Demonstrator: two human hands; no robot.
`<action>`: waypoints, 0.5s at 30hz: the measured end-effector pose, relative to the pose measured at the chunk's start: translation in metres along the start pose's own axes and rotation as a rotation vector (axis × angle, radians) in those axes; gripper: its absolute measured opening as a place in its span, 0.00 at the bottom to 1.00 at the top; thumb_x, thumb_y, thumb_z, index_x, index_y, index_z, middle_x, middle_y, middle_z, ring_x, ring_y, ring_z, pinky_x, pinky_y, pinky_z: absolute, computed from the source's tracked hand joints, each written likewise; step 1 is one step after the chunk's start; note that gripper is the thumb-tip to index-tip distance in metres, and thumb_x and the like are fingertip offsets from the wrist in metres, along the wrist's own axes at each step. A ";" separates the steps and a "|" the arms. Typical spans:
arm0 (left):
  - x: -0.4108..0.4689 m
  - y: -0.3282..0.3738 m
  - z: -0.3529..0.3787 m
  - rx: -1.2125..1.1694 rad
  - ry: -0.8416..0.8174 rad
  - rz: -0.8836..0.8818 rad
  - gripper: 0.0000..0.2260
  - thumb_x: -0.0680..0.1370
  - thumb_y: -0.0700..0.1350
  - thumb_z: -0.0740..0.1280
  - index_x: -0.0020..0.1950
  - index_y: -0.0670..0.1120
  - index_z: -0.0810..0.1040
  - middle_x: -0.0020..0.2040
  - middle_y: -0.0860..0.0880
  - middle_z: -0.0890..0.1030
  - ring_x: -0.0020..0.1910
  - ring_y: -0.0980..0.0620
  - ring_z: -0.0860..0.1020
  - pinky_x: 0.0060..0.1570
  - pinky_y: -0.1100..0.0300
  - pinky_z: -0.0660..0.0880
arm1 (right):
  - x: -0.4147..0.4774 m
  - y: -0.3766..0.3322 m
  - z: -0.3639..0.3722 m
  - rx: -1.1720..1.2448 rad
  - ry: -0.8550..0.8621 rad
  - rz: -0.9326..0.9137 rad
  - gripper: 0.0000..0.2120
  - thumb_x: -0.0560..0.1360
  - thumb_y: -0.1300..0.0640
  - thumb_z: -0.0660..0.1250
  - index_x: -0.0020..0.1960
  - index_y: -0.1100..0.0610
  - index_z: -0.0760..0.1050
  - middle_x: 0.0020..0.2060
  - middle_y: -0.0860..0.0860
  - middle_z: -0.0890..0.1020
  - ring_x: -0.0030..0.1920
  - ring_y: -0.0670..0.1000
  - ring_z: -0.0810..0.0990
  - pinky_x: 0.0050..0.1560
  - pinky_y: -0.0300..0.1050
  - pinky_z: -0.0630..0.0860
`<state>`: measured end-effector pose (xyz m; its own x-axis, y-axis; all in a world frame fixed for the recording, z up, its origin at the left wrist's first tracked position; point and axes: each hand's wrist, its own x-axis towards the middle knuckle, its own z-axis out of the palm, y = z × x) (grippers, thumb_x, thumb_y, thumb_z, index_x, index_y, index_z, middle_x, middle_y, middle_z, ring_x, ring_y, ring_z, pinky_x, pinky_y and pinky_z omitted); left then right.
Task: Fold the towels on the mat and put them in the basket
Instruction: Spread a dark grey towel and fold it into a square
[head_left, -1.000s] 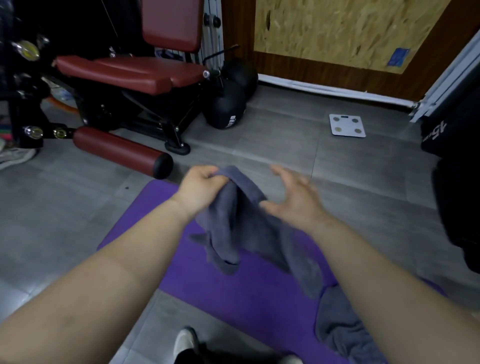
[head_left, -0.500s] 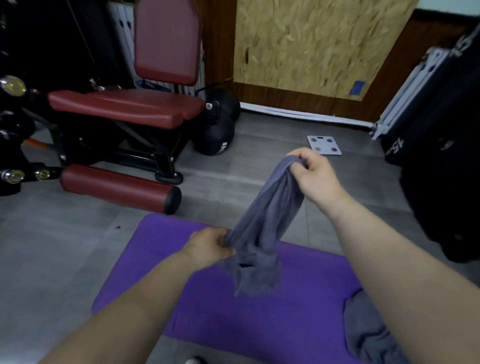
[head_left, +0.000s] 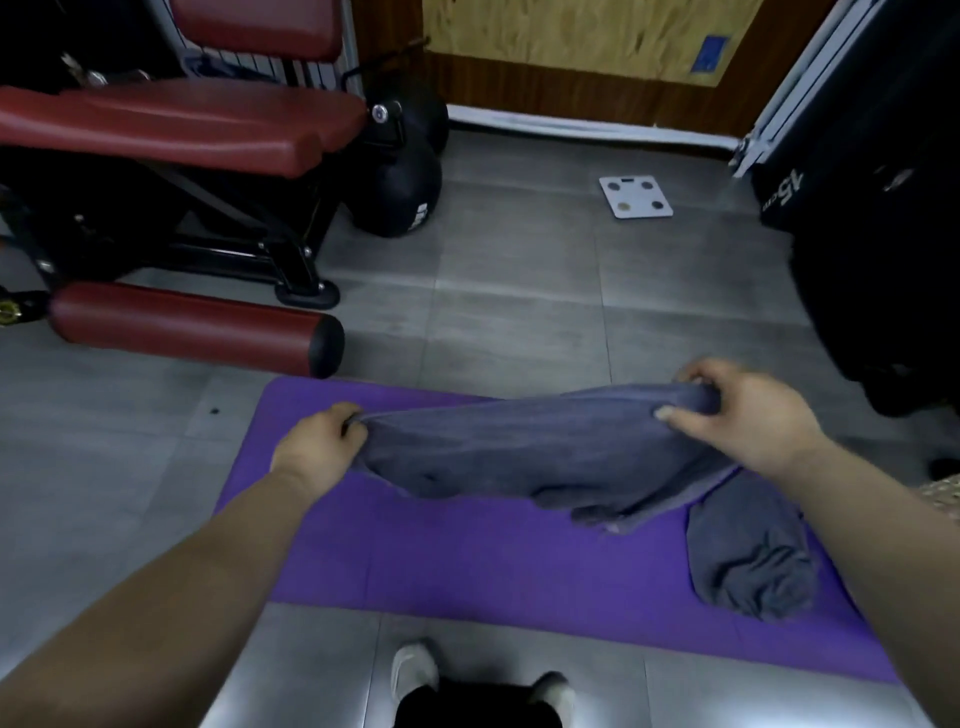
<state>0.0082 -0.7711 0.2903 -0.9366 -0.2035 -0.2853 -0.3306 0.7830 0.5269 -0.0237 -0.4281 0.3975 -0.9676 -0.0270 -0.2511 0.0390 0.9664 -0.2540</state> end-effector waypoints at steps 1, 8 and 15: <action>0.003 -0.006 0.003 -0.024 -0.041 0.021 0.08 0.79 0.45 0.60 0.46 0.44 0.77 0.45 0.41 0.80 0.45 0.43 0.75 0.44 0.56 0.69 | 0.000 0.007 0.011 -0.030 -0.082 0.025 0.13 0.72 0.49 0.68 0.53 0.55 0.73 0.51 0.56 0.80 0.54 0.58 0.77 0.49 0.46 0.69; 0.024 -0.035 0.061 -0.053 -0.259 -0.048 0.18 0.72 0.45 0.70 0.25 0.49 0.68 0.17 0.54 0.70 0.25 0.52 0.69 0.29 0.59 0.66 | 0.037 0.078 0.122 -0.066 -0.379 0.001 0.09 0.73 0.66 0.63 0.47 0.53 0.71 0.48 0.55 0.76 0.56 0.58 0.77 0.51 0.45 0.69; 0.137 -0.104 0.195 0.152 -0.200 -0.024 0.19 0.71 0.52 0.70 0.22 0.51 0.71 0.21 0.55 0.72 0.26 0.61 0.71 0.33 0.62 0.66 | 0.151 0.140 0.309 -0.197 -0.358 0.004 0.15 0.73 0.65 0.59 0.58 0.57 0.74 0.60 0.54 0.76 0.60 0.55 0.75 0.57 0.44 0.70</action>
<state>-0.0630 -0.7657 0.0409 -0.8821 -0.1144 -0.4569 -0.3169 0.8618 0.3960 -0.0873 -0.3762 0.0356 -0.8181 -0.0767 -0.5699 -0.0396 0.9962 -0.0773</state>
